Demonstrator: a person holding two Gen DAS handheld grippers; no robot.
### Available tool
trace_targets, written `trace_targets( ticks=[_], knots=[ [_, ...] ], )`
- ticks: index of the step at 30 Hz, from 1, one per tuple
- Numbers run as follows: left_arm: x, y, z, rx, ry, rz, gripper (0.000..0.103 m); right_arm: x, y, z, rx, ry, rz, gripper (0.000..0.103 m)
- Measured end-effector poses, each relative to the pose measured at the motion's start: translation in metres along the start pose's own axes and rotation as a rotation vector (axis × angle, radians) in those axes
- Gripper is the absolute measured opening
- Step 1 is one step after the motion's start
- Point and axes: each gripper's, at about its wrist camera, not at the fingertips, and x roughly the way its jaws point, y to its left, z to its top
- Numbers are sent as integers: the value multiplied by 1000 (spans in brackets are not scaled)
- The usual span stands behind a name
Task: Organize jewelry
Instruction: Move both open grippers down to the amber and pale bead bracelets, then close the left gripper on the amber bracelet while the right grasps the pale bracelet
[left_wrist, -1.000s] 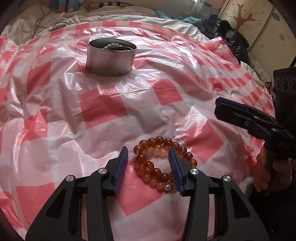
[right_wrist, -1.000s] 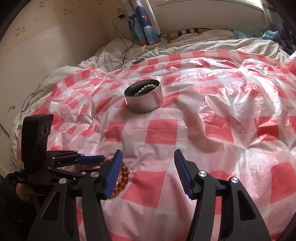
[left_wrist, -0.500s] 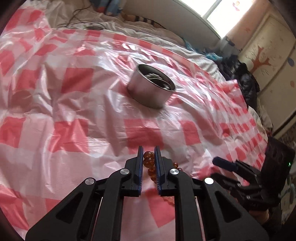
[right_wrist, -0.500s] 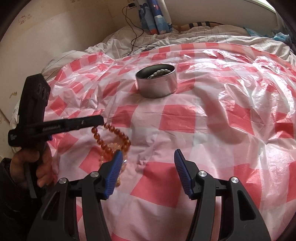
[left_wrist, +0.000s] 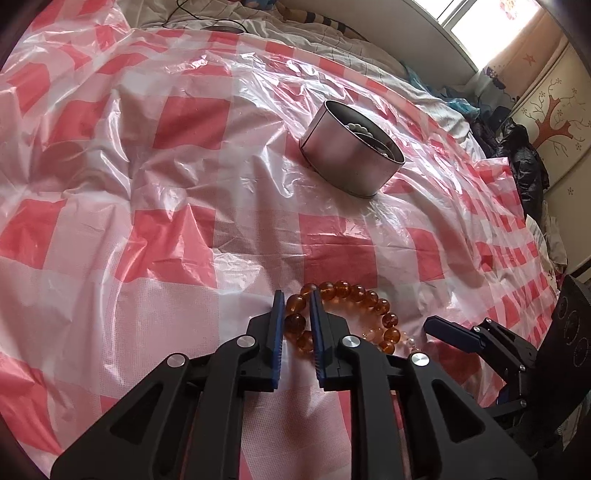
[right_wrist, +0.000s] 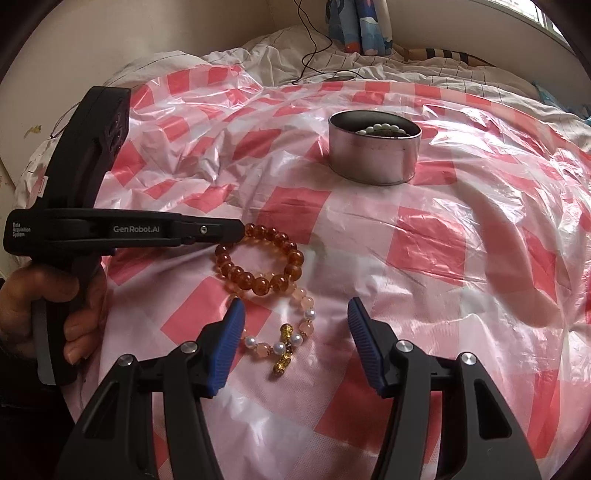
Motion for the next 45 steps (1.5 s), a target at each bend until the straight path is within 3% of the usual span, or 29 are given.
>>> trace_targets(
  ticks=[15, 23, 29, 33, 45],
  knots=[
    [-2, -21, -6, 128, -27, 98, 30, 7, 5, -4, -41, 25, -25, 55],
    [-3, -27, -7, 173, -41, 142, 37, 8, 8, -5, -55, 32, -18, 43],
    [-3, -33, -9, 212, -47, 170, 40, 8, 7, -6, -48, 41, -13, 20],
    [-3, -36, -10, 228, -52, 179, 43, 7, 6, -7, -39, 41, -12, 11],
    [-5, -46, -13, 288, -69, 221, 47, -3, -5, -4, -7, 19, -23, 9]
  ],
)
